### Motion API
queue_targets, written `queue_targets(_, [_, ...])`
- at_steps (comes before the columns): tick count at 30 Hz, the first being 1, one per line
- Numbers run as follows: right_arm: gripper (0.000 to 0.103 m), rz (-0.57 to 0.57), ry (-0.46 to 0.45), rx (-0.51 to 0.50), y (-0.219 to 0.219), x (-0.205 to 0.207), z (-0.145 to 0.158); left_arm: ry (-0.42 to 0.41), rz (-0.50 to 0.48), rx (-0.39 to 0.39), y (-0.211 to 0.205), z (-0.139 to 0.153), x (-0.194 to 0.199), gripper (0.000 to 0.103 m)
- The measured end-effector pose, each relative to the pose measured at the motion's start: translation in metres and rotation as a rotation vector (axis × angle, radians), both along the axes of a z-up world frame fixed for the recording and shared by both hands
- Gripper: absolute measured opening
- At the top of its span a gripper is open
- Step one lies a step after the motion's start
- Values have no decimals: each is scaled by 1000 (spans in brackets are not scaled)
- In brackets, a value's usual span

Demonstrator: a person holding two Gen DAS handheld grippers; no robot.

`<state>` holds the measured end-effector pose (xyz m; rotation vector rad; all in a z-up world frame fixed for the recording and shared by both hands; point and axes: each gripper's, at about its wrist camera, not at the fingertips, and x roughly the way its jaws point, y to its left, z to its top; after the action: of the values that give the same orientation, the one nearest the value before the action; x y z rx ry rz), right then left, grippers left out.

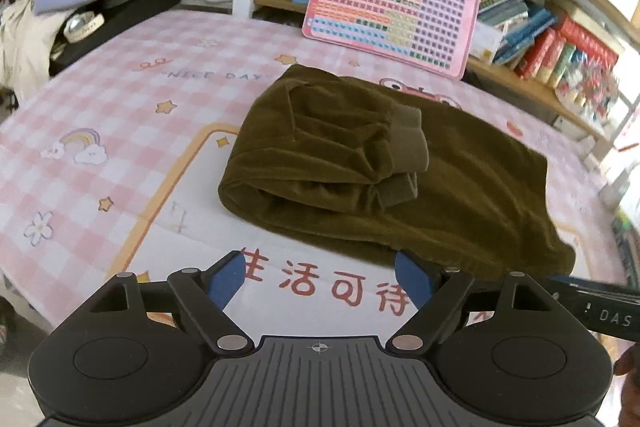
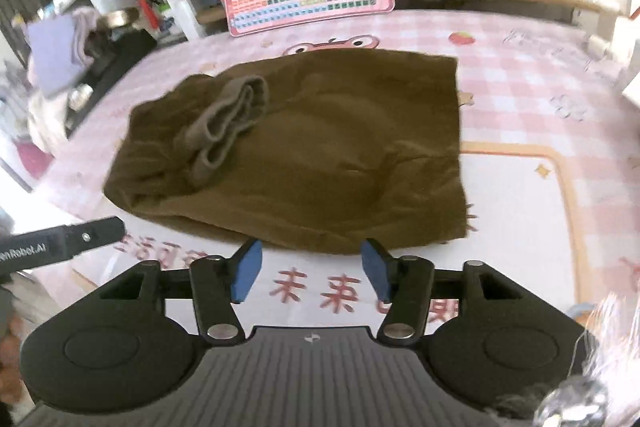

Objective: Fold clothes
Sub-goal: 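Open both tools and withdraw them from the folded trousers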

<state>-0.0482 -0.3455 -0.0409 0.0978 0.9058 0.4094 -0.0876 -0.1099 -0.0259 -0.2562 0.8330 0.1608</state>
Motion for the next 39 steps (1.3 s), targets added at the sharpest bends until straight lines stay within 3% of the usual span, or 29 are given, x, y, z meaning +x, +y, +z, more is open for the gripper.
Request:
queue_targets(12, [72,-131,-24,-73,17,-22,9,-5,-138,37,8,3,4,85])
queue_targets(17, [74,-203,-37,-143,30,-36,11,6,-174,64,17,1,-1,85])
queue_targets(25, [74,-243,-38,-190,51,-57,14,12,-202,27,37,-5,-5,85])
queue_targets(39, [76,-255,-32,-176,44,-47,11,23,-173,40,30,-6,9,85])
